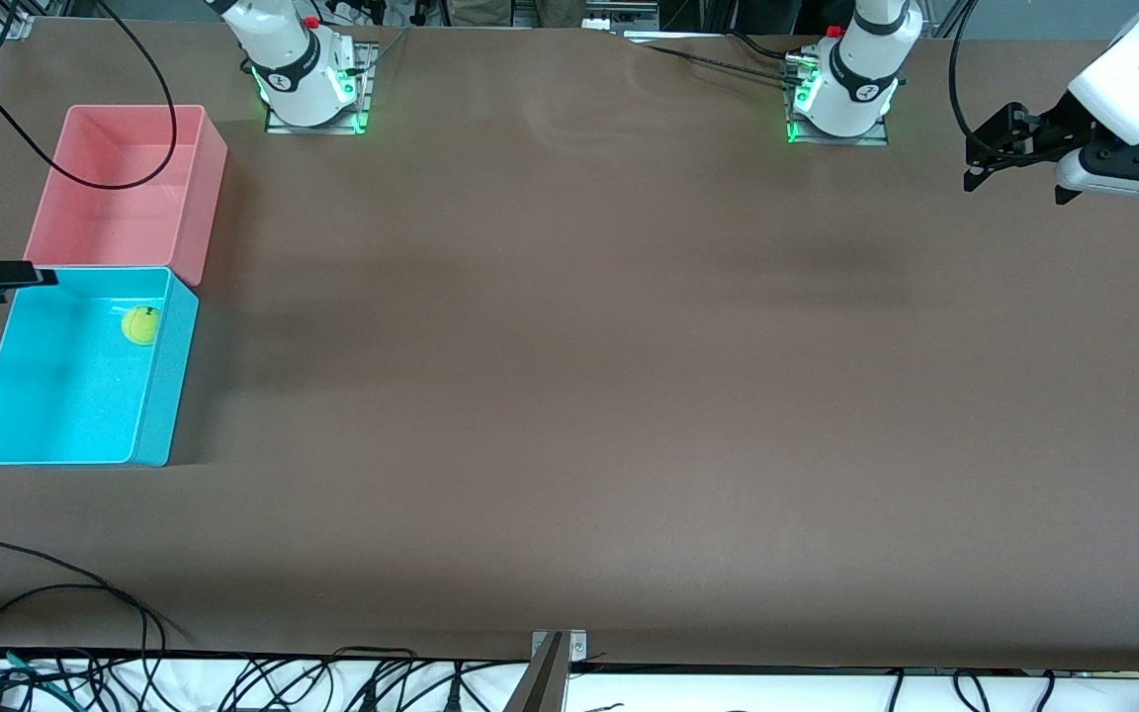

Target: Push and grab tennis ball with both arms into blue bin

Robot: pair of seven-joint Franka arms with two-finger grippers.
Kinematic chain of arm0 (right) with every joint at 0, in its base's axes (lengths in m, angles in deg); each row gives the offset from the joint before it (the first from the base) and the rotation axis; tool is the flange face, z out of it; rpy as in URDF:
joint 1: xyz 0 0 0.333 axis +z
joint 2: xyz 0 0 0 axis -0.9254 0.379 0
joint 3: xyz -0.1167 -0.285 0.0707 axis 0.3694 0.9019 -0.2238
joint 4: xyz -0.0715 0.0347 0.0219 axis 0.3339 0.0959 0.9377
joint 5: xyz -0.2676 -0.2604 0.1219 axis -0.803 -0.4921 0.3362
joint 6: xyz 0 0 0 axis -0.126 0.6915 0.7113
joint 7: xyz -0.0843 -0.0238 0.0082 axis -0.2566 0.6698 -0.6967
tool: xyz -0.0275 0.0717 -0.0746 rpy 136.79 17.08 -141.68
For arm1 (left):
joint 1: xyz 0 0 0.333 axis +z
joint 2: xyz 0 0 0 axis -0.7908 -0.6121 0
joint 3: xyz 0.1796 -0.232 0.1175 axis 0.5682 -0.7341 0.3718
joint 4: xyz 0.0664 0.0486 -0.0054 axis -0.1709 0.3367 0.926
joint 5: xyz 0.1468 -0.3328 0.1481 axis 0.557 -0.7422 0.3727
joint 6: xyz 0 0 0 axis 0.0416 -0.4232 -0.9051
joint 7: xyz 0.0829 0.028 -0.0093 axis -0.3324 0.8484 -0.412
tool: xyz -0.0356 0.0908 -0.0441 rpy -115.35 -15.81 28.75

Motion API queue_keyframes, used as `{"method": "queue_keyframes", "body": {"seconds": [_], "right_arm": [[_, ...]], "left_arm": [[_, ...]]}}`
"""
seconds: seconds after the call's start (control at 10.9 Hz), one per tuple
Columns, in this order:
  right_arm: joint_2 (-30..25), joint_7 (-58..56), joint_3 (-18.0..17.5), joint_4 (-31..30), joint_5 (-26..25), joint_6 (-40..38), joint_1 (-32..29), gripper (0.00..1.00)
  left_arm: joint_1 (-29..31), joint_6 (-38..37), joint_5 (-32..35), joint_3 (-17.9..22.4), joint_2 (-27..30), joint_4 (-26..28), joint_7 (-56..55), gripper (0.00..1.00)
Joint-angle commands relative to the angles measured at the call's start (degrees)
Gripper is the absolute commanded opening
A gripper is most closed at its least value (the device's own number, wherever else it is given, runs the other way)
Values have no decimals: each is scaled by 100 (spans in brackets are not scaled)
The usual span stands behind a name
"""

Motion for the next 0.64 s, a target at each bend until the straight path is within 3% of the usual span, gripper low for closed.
{"method": "queue_keyframes", "body": {"seconds": [0.0,0.18,0.55], "right_arm": [[-25,805,-19,831,-282,-372,361,100],[-165,1922,8,1033,-316,-443,571,100],[-673,2478,-150,1079,157,-480,582,100]], "left_arm": [[-24,-133,-127,22,-41,-154,-60,100],[-24,-133,-127,5,-41,-154,-60,100],[-15,-133,-127,40,-32,-154,-60,100]]}}
